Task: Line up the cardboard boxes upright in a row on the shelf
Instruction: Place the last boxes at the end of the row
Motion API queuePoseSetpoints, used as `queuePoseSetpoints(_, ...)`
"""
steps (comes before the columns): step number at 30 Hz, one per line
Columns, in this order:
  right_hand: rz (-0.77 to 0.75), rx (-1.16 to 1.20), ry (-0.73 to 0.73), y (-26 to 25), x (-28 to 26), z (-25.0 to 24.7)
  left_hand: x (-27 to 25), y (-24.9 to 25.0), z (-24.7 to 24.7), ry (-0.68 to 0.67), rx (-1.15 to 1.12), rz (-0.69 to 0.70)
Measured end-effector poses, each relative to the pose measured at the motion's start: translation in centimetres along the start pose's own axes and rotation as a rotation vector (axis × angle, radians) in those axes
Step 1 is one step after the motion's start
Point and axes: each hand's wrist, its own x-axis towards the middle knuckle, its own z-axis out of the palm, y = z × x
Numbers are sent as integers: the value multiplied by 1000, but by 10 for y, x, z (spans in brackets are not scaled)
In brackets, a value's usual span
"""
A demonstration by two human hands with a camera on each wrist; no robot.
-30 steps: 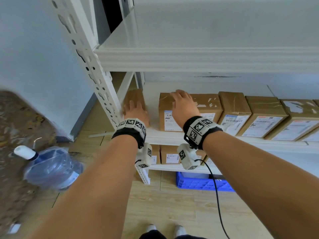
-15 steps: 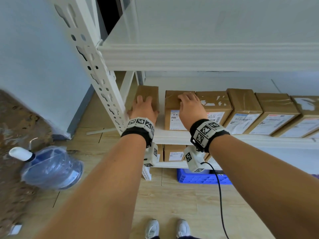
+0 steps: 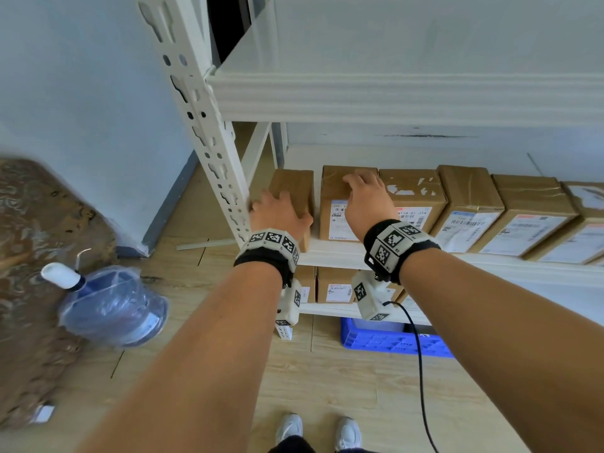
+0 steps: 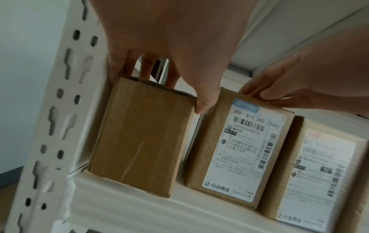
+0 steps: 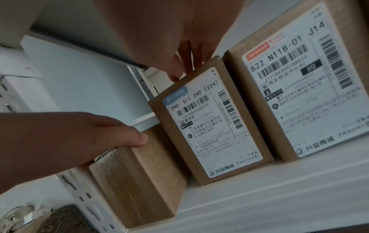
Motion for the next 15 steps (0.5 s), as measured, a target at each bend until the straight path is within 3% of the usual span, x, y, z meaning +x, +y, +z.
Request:
queuePoseSetpoints(9, 8, -7, 10, -24, -32, -3, -38, -25, -15, 125, -85, -25)
queuePoseSetpoints(13, 10, -28, 85, -39, -47, 0, -49, -39, -32, 115, -131, 28)
queuePoseSetpoints(15, 26, -36, 42, -49, -57, 4, -54, -47, -43, 95, -168, 37)
